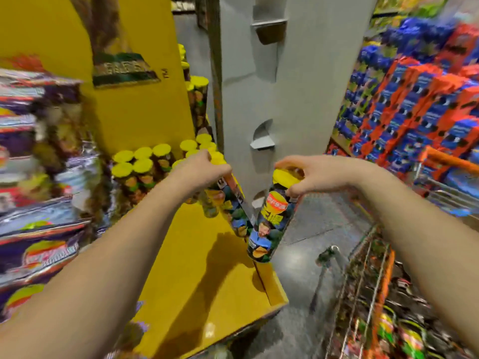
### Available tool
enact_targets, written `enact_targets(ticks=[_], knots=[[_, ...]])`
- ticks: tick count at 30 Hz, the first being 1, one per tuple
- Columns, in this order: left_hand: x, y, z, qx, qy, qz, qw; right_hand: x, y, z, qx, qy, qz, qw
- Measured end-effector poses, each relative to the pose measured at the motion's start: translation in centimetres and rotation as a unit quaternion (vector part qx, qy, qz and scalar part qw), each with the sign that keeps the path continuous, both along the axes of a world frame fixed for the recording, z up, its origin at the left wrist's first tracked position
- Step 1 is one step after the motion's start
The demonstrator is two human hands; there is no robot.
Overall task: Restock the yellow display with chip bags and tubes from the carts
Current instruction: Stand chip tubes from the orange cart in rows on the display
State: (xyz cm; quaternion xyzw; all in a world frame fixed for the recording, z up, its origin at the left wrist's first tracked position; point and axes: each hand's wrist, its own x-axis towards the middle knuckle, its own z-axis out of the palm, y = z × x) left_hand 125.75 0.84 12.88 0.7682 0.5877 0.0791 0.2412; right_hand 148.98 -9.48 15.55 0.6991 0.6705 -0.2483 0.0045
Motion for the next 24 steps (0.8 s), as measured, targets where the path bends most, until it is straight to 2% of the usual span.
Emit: enact_targets(ticks=[5, 9, 17, 24], knots=[[-6.0, 6.2, -4.3, -0.005, 0.043, 0.073, 0.996, -5.6, 7.6, -3.3, -0.001, 0.005, 0.059, 0.998], [-8.5, 9.6, -8.4, -0.037, 0.038, 0.112, 0.992, -8.3, 12.3, -7.5, 0.002, -0.023, 0.084, 0.996], [-7.9, 15.2, -14.5, -0.081, 0.043, 0.105, 0.990, -8.9, 18.1, -16.2, -0.028, -0.059, 0.101, 0.993], [-5.7, 18.2, -18.5, -0.113, 0.023, 0.109, 0.987, -7.8, 21.0, -20.0, -0.015, -0.074, 0.137, 0.988]])
